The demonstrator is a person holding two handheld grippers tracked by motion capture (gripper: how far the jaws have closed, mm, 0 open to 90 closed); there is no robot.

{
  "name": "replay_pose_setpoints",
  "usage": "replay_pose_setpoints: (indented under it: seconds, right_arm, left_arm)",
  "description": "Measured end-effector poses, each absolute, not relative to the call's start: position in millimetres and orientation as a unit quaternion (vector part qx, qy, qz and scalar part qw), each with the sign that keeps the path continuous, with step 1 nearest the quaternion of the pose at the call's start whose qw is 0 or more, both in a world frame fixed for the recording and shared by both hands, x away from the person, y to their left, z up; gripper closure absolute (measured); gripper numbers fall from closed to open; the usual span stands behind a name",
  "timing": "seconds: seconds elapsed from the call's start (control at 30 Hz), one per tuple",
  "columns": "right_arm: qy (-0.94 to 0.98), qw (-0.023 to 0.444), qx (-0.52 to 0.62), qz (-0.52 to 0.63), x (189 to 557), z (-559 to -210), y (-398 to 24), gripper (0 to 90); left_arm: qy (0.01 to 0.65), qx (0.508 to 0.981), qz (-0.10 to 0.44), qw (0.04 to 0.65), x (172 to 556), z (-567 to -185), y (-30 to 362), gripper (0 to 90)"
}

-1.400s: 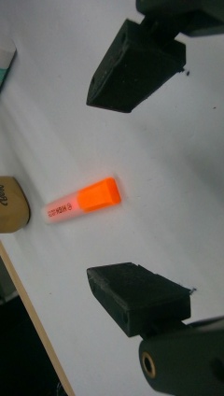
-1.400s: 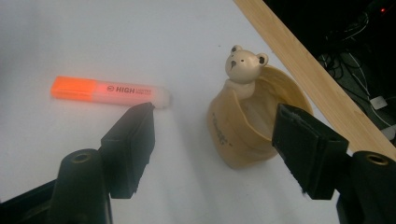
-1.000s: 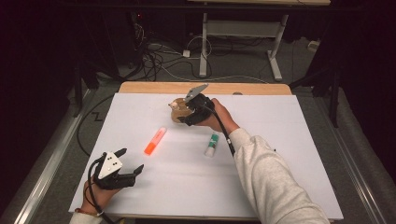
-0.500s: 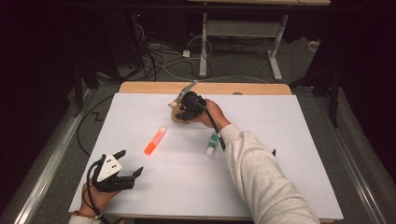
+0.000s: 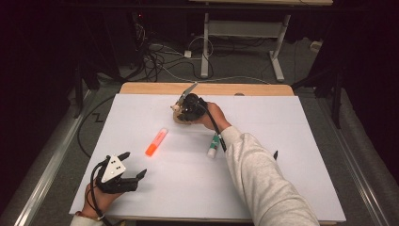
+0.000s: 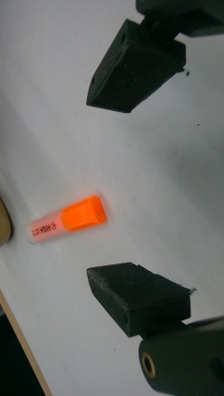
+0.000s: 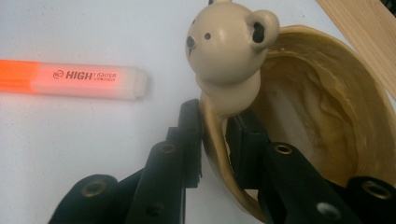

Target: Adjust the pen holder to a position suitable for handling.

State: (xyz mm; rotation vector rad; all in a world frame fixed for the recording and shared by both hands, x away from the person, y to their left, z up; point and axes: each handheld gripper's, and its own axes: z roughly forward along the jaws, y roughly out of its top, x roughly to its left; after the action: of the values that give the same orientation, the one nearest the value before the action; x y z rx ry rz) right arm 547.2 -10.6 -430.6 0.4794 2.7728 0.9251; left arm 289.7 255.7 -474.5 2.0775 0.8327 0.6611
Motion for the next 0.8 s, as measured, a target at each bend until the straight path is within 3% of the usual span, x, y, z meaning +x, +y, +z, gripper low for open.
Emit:
replay_pose_setpoints:
  seconds: [0.37,0.8]
  right_arm:
    - [0.925,0.107,0.162,0.327,542,-410,-33,77.7]
    - [0.913,0.129,0.184,0.341,516,-382,-103,77.6]
  left_arm:
    - [0.327,0.819,0.259,0.394,289,-475,254,15.6]
    - [0.323,0.821,0.263,0.391,292,-474,249,15.7]
